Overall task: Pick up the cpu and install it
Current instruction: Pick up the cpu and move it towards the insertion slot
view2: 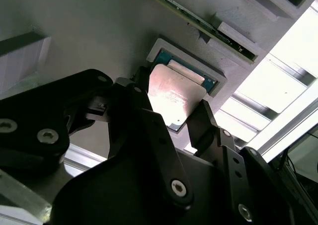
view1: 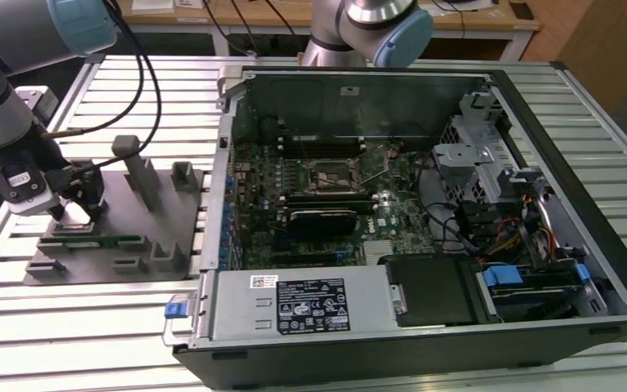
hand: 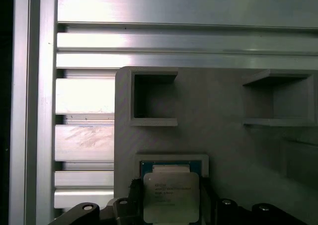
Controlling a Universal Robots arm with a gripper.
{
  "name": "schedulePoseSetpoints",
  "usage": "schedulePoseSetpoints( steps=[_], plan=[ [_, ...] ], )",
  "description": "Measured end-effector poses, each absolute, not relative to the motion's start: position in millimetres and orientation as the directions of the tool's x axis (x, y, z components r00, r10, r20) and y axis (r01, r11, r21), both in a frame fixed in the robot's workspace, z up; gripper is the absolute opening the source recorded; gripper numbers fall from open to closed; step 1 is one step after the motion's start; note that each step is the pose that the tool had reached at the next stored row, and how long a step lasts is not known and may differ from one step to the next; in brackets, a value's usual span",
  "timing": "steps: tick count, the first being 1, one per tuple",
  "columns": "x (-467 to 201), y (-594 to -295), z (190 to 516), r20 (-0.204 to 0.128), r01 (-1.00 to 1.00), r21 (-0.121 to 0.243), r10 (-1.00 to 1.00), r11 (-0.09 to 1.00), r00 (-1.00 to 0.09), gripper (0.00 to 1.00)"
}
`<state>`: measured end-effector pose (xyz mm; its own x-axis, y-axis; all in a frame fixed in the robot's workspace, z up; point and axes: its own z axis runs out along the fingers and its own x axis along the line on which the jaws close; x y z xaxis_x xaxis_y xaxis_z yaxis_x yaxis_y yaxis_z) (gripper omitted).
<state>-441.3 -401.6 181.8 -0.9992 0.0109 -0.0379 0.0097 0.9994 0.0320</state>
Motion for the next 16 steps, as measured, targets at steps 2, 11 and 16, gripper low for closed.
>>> schedulePoseSetpoints(
  steps=[2,11,16],
  plan=[
    [-441,-402,182,-0.038,0.01,0.032,0.011,0.999,-0.999,0.54],
    [-441,-402,193,-0.038,0.01,0.032,0.011,0.999,-0.999,0.54],
    [-441,-402,202,-0.038,0.01,0.032,0.011,0.999,-0.999,0.54]
  ],
)
